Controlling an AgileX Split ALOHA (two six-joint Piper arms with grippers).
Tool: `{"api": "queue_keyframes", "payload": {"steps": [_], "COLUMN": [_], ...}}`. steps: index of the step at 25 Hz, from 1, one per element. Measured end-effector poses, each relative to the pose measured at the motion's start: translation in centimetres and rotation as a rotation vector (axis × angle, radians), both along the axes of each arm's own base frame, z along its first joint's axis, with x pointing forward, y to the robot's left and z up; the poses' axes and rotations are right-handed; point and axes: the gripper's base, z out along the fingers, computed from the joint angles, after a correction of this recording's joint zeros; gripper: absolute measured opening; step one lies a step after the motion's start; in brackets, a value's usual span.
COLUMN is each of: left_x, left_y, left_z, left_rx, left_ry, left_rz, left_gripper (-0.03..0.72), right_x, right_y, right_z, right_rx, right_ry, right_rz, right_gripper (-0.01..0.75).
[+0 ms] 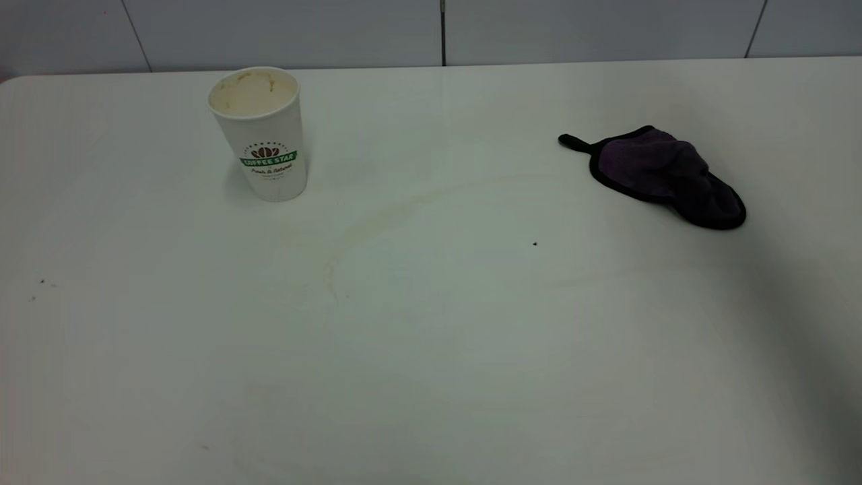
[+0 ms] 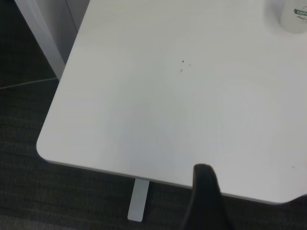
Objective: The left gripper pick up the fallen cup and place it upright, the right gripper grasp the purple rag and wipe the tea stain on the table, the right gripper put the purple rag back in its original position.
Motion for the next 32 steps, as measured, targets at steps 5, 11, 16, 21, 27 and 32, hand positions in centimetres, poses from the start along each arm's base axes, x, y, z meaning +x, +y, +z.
{"api": "queue_keyframes", "payload": {"steps": [5, 11, 16, 21, 27, 32], "left_x": [0.0, 0.0, 0.0, 0.0, 0.0, 0.0], "left_y": [0.0, 0.0, 0.0, 0.0, 0.0, 0.0], "left_z": [0.0, 0.0, 0.0, 0.0, 0.0, 0.0], "left_rx": [0.001, 0.001, 0.001, 0.001, 0.001, 0.001], "left_ry": [0.0, 0.0, 0.0, 0.0, 0.0, 0.0], "left_rz": [-0.001, -0.001, -0.001, -0.001, -0.001, -0.001], "left_gripper": [0.566, 0.566, 0.566, 0.566, 0.566, 0.566], "right_x": [-7.7, -13.6, -17.4, -21.2, -25.6, -28.9], "right_y": [-1.4, -2.5, -3.2, -4.0, -4.9, -5.5], "right_z": [1.1, -1.1, -3.1, -4.5, -5.6, -6.8], "right_rx": [0.005, -0.002, -0.014, -0.015, -0.012, 0.02], "right_ry": [-0.005, 0.046, 0.071, 0.041, -0.09, -0.235], "right_rz": [-0.001, -0.024, -0.032, -0.017, 0.015, 0.003], "right_gripper": [0.719, 0.704, 0.694, 0.684, 0.675, 0.669]}}
